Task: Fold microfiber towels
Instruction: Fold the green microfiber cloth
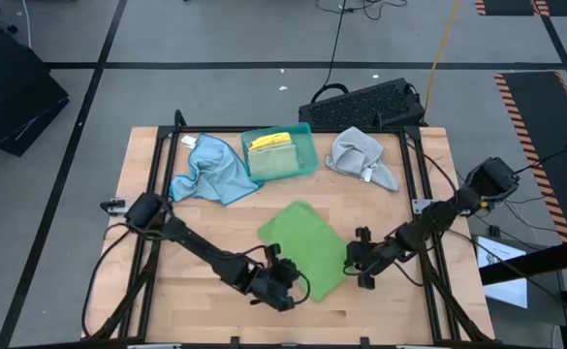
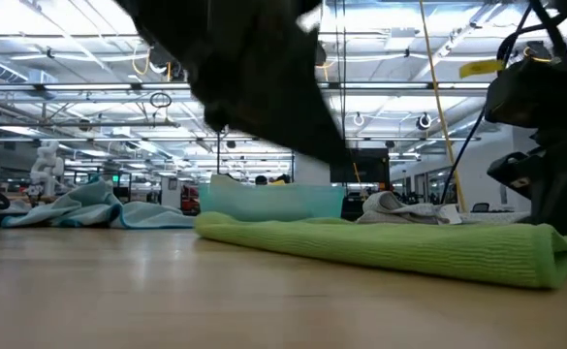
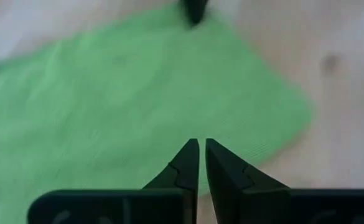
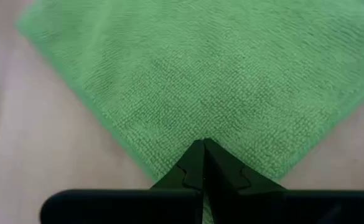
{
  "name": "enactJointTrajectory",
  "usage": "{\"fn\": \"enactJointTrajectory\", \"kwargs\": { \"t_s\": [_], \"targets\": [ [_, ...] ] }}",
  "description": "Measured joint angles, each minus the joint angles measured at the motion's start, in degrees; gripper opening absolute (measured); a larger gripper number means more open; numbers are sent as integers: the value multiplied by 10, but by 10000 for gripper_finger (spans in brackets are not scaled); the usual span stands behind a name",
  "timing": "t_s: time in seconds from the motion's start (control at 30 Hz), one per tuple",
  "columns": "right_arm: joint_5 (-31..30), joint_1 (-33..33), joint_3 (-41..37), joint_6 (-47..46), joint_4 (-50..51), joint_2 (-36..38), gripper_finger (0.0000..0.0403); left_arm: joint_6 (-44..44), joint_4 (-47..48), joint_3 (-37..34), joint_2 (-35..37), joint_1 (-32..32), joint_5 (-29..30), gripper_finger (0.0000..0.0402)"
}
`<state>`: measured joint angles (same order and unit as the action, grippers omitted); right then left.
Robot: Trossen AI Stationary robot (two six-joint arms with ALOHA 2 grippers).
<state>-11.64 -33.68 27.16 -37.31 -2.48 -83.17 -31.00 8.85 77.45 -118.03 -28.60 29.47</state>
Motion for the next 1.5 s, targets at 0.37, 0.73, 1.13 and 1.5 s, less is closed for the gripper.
{"fn": "enactJointTrajectory", "kwargs": {
  "t_s": [0.37,0.73,1.13,1.5],
  "targets": [
    [6,-43,-54,-115,-166,-6,2,-17,105,-2,-44,54,-8,31],
    [-13,-54,-56,-62,-170,45,2,117,92,-10,-23,88,-57,30],
    [-18,-59,-73,25,-141,122,2,189,-7,16,16,-2,-55,31],
    [-35,-58,-126,6,-211,123,2,215,-63,17,10,-59,23,99]
  ]
}}
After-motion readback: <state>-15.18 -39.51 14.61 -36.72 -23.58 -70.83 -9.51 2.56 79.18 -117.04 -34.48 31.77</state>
